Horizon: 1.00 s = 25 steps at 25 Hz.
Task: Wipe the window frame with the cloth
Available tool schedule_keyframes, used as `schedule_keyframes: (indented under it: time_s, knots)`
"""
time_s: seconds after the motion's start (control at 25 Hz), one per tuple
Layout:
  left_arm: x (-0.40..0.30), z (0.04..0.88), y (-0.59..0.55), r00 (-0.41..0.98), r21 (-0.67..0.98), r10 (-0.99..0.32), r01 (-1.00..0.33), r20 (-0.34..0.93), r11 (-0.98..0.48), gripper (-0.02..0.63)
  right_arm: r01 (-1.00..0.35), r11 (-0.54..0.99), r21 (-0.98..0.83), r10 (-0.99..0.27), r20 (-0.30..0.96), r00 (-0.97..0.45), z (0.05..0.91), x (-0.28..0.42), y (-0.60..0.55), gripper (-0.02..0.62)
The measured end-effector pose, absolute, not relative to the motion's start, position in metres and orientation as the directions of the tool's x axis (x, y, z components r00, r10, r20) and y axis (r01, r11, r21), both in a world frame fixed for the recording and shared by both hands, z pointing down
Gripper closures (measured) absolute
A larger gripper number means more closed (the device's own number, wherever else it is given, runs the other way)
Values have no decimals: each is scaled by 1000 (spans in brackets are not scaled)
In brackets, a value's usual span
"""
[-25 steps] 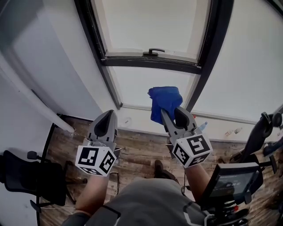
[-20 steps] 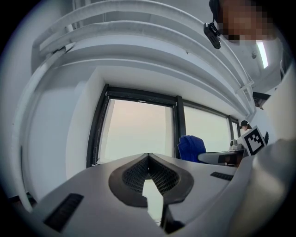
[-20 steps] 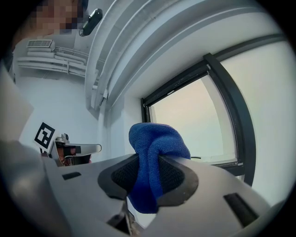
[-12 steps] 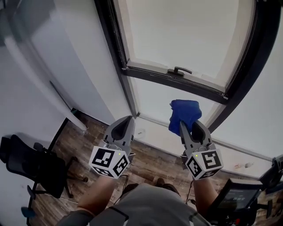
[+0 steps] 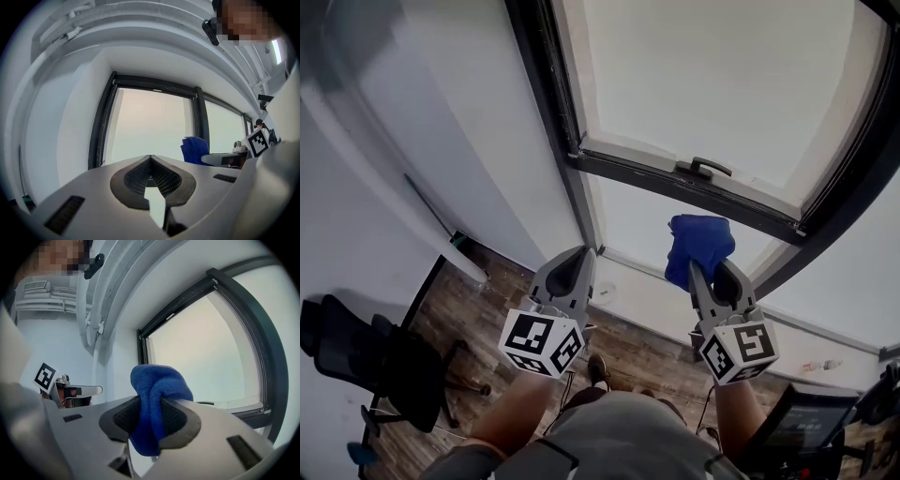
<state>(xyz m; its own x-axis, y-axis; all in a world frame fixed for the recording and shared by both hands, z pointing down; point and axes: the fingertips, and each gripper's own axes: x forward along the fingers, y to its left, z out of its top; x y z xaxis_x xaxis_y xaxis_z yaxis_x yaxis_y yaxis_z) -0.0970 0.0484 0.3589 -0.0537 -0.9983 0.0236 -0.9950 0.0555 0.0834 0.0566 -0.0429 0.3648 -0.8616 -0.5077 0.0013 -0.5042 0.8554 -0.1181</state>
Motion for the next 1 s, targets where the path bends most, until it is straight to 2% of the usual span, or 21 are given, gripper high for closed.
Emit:
schedule_keyframes:
  time_s: [0.28, 0.6, 1.0]
  knots:
    - [-168, 357, 28, -34, 70, -999, -997, -22, 32, 598, -541, 834, -110, -546, -22, -838, 363, -11, -60, 471]
    - [-223, 367, -4, 2, 89, -1000, -996, -13, -3, 598, -571, 816, -89, -574, -18, -818, 361, -68, -83, 471]
    - [-258, 376, -47, -94, 100, -996, -991, 4, 94, 599, -486, 869, -88, -488, -5, -873, 364, -119, -124, 471]
